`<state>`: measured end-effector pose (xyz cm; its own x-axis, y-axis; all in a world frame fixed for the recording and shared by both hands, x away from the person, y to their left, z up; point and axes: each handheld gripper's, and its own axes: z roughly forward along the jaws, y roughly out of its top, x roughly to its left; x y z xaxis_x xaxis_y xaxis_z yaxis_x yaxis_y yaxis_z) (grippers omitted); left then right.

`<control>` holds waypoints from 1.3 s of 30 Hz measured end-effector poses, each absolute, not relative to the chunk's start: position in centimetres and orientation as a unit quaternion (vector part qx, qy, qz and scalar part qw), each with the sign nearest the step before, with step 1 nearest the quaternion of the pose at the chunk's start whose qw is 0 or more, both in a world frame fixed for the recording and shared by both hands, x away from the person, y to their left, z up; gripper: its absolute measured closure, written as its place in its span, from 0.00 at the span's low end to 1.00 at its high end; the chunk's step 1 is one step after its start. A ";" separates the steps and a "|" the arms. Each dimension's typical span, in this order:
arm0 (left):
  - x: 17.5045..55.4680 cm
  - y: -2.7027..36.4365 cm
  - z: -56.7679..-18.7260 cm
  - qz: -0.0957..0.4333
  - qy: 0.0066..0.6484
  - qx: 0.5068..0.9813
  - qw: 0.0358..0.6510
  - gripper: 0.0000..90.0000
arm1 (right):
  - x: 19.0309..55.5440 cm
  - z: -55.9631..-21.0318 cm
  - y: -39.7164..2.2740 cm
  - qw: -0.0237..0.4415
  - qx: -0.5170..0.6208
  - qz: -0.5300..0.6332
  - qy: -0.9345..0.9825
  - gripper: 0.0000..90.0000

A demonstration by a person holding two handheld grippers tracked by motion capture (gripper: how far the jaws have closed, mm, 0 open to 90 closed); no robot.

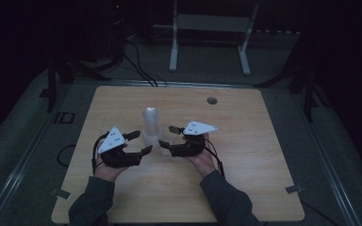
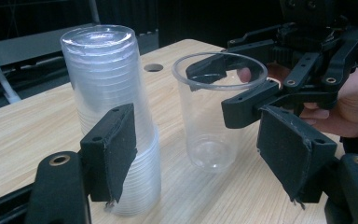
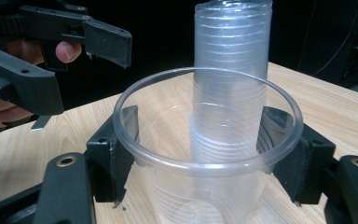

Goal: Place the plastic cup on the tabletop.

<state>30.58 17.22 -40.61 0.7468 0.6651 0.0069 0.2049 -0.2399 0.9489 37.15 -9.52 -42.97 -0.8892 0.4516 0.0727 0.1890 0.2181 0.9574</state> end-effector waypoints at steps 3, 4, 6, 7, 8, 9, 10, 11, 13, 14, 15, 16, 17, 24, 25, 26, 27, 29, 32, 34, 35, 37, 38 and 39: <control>30.6 17.2 -40.6 0.211 0.287 0.758 0.546 0.32 | 37.1 -43.1 -9.4 0.112 0.207 0.589 0.773 0.33; 30.6 17.2 -40.6 0.211 0.287 0.757 0.547 0.32 | 37.1 -43.2 -9.4 0.111 0.208 0.589 0.773 0.33; 30.5 17.2 -40.6 0.211 0.287 0.757 0.548 0.32 | 37.1 -43.3 -9.4 0.111 0.208 0.589 0.773 0.33; 30.5 17.2 -40.6 0.211 0.287 0.757 0.548 0.32 | 37.1 -43.3 -9.4 0.111 0.208 0.589 0.773 0.33; 30.6 17.2 -40.6 0.211 0.287 0.758 0.546 0.32 | 37.1 -43.4 -9.4 0.109 0.209 0.589 0.773 0.33; 30.6 17.2 -40.6 0.211 0.287 0.758 0.546 0.32 | 37.1 -43.4 -9.4 0.109 0.208 0.589 0.773 0.33; 30.6 17.2 -40.6 0.211 0.286 0.759 0.546 0.32 | 37.2 -43.5 -9.4 0.109 0.207 0.589 0.774 0.33; 30.6 17.2 -40.6 0.211 0.286 0.759 0.546 0.32 | 37.1 -43.6 -9.3 0.108 0.208 0.588 0.774 0.33; 30.6 17.2 -40.6 0.211 0.287 0.758 0.547 0.32 | 37.2 -43.7 -9.3 0.107 0.209 0.588 0.774 0.33; 30.6 17.2 -40.6 0.211 0.287 0.757 0.548 0.32 | 37.2 -43.8 -9.3 0.107 0.209 0.588 0.774 0.33; 30.6 17.2 -40.6 0.211 0.287 0.757 0.548 0.32 | 37.2 -43.8 -9.3 0.107 0.209 0.588 0.774 0.33; 30.6 17.3 -40.5 0.212 0.287 0.756 0.548 0.32 | 37.2 -43.9 -9.3 0.107 0.210 0.587 0.775 0.33; 30.6 17.3 -40.5 0.212 0.288 0.756 0.548 0.32 | 37.2 -44.0 -9.3 0.105 0.209 0.586 0.775 0.33; 30.6 17.3 -40.5 0.211 0.287 0.756 0.549 0.32 | 37.2 -44.5 -9.3 0.103 0.212 0.584 0.777 0.33; 30.6 17.3 -40.5 0.211 0.287 0.756 0.549 0.32 | 37.3 -44.6 -9.2 0.102 0.213 0.583 0.777 0.33; 30.5 17.3 -40.5 0.211 0.287 0.756 0.549 0.32 | 37.2 -44.6 -9.2 0.101 0.214 0.583 0.777 0.33; 30.5 17.3 -40.5 0.211 0.287 0.756 0.549 0.32 | 37.3 -44.7 -9.2 0.101 0.214 0.582 0.778 0.33; 30.5 17.3 -40.5 0.212 0.287 0.756 0.549 0.32 | 37.3 -44.8 -9.2 0.100 0.215 0.583 0.777 0.33; 30.5 17.3 -40.5 0.211 0.287 0.756 0.550 0.32 | 37.3 -45.0 -9.2 0.099 0.215 0.581 0.779 0.33; 30.5 17.3 -40.5 0.211 0.287 0.756 0.550 0.32 | 37.4 -45.1 -9.2 0.098 0.217 0.581 0.779 0.33; 30.5 17.3 -40.5 0.211 0.287 0.756 0.550 0.32 | 37.4 -45.2 -9.1 0.098 0.217 0.581 0.778 0.33; 30.5 17.3 -40.5 0.211 0.287 0.756 0.550 0.32 | 37.4 -45.3 -9.1 0.098 0.218 0.580 0.779 0.33; 30.5 17.3 -40.5 0.210 0.287 0.755 0.550 0.32 | 37.4 -45.4 -9.1 0.098 0.218 0.580 0.779 0.33; 30.5 17.3 -40.5 0.210 0.287 0.756 0.550 0.32 | 37.5 -45.5 -9.1 0.098 0.218 0.580 0.779 0.33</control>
<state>30.52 17.28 -40.48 0.7473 0.6645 0.0027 0.2014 -0.2304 0.9520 37.46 -9.09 -45.45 -0.8854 0.4540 0.1003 0.2265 0.2328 0.9458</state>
